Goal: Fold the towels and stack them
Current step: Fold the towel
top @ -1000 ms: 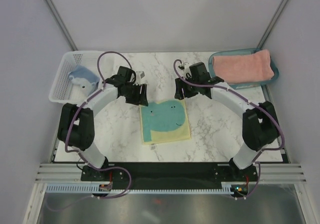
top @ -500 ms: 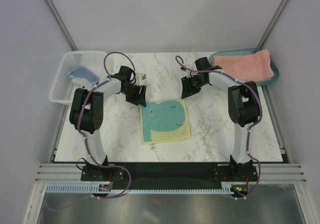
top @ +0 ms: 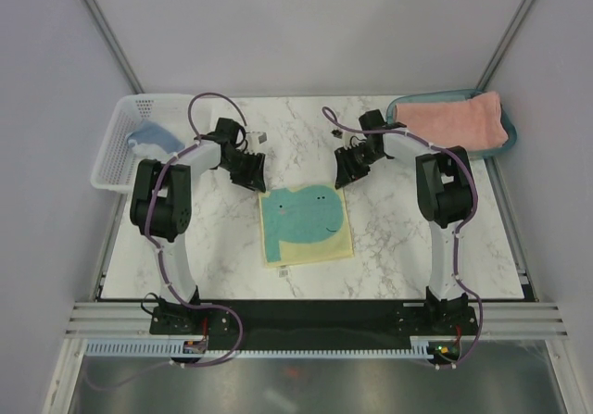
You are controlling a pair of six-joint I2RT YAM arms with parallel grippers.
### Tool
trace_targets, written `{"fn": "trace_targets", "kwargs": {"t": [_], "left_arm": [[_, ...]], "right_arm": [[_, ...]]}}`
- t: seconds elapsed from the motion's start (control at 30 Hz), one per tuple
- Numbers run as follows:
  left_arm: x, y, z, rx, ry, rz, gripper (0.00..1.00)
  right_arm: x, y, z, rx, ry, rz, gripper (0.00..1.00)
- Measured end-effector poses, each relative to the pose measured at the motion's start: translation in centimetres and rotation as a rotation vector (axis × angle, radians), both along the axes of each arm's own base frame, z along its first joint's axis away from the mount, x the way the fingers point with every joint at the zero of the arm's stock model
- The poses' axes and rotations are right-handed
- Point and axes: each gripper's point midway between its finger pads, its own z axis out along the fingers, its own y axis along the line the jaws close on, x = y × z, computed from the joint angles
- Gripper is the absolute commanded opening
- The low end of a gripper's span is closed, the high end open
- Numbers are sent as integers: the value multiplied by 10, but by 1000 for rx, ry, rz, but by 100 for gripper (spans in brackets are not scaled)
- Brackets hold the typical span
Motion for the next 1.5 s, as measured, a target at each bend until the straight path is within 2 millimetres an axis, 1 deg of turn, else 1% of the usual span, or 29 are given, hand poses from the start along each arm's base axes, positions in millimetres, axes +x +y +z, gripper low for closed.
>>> {"fn": "trace_targets", "kwargs": {"t": [0.23, 0.33, 0.4, 0.43, 0.57, 0.6, 0.67, 0.7, 0.77, 0.83, 0.9, 0.97, 1.0, 1.1, 1.13, 1.17, 1.27, 1.33, 1.4, 1.5], "left_arm": [[-2, 0, 1, -13, 4, -13, 43], [-6, -3, 2, -33, 20, -26, 36], [-9, -5, 3, -46, 27, -35, 30], [-10, -6, 3, -50, 30, -37, 30], [-13, -6, 3, -55, 43, -42, 24], [-14, -6, 3, -55, 46, -43, 19], [-15, -6, 2, -55, 54, -45, 13], [-16, -6, 1, -57, 60, -47, 8], [-17, -8, -2, -64, 75, -51, 7], [-17, -9, -4, -67, 87, -53, 5], [-17, -9, -4, -70, 96, -54, 2], [-16, -10, -5, -71, 98, -55, 2], [-15, -10, -5, -72, 100, -55, 2], [-12, -12, -5, -81, 106, -58, 2], [-10, -13, -5, -84, 107, -59, 2], [-6, -14, -5, -86, 105, -60, 2], [5, -17, -5, -89, 94, -60, 2], [19, -19, -3, -92, 72, -62, 2], [32, -22, 1, -94, 45, -62, 2], [49, -24, 12, -93, -8, -61, 2]], "right_arm": [[2, -2, -1, 8, 2, -3, 36], [4, -3, -1, 19, 5, -6, 35], [5, -5, 0, 27, 8, -9, 39], [5, -5, 0, 30, 9, -9, 41], [8, -5, 3, 42, 4, -11, 40], [10, -4, 5, 47, 0, -10, 40], [11, -3, 7, 56, -5, -8, 36], [12, -2, 8, 59, -7, -7, 35], [13, -2, 8, 64, -7, -5, 35], [12, -1, 6, 68, 1, -4, 39], [11, -1, 2, 69, 12, -3, 39], [10, 1, 0, 78, 21, -1, 39], [10, 1, 0, 78, 21, -1, 37], [10, 1, -1, 79, 21, 0, 17], [10, 1, -1, 79, 22, -1, 5], [10, 1, -2, 77, 23, 0, 0], [10, 0, -3, 71, 26, -7, 0], [12, -2, -4, 55, 21, -14, 0], [17, -5, -3, 34, 5, -25, 0], [29, -8, -1, 8, -40, -44, 0]]}}
